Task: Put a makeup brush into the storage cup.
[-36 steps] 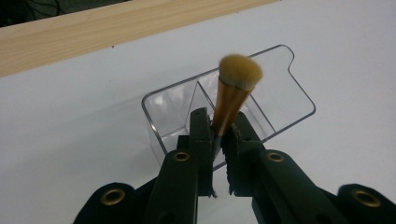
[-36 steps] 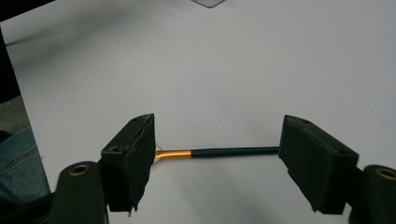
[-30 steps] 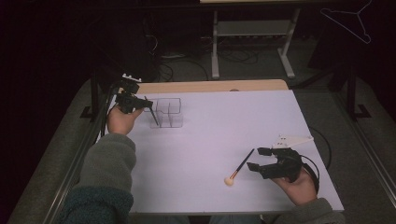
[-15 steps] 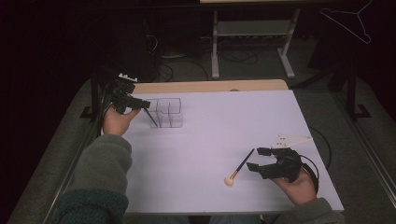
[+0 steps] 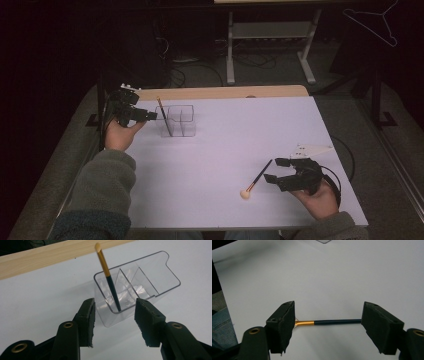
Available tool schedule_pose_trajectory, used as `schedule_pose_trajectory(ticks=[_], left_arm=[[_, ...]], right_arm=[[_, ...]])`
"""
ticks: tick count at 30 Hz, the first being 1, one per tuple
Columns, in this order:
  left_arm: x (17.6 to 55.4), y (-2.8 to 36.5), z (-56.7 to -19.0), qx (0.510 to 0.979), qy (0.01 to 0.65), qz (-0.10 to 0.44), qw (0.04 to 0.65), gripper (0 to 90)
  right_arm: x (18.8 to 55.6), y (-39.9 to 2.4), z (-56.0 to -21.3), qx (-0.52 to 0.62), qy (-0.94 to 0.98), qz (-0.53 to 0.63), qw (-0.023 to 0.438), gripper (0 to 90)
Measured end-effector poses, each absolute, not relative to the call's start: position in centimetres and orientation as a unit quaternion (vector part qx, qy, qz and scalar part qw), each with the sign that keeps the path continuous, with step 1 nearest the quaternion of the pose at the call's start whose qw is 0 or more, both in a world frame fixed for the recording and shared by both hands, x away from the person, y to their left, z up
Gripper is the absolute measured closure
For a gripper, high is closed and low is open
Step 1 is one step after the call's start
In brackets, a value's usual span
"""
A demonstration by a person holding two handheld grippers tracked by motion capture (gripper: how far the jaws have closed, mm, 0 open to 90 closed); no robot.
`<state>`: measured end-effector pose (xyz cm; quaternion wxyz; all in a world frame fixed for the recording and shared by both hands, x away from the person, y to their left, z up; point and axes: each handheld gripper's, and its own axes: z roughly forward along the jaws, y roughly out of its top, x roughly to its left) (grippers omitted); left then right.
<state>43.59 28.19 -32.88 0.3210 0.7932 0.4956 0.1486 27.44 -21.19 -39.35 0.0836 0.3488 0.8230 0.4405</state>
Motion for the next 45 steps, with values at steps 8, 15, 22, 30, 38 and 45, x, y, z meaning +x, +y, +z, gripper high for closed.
schedule_pose_trajectory(ticks=[8,15,22,30,38,45], left_arm=[[42.2,28.2,-32.9,0.798,0.482,0.149,0.330,49.9],[41.0,28.0,-32.9,0.806,0.467,0.148,0.331,49.6],[39.8,27.6,-33.0,0.808,0.455,0.147,0.343,49.7],[38.6,26.9,-33.1,0.817,0.436,0.143,0.350,49.5],[37.6,26.4,-33.6,0.819,0.426,0.137,0.360,48.8],[36.9,26.0,-33.9,0.820,0.420,0.131,0.366,47.7]], right_arm=[[27.5,-21.3,-39.3,0.350,0.824,0.438,0.085,26.1],[27.5,-21.3,-39.3,0.351,0.824,0.437,0.086,26.1],[27.6,-21.5,-39.4,0.356,0.820,0.440,0.086,26.1],[27.7,-21.7,-39.4,0.356,0.821,0.438,0.088,26.0],[27.8,-21.9,-39.4,0.361,0.819,0.438,0.087,26.0],[27.9,-22.0,-39.4,0.359,0.819,0.439,0.089,25.9]])
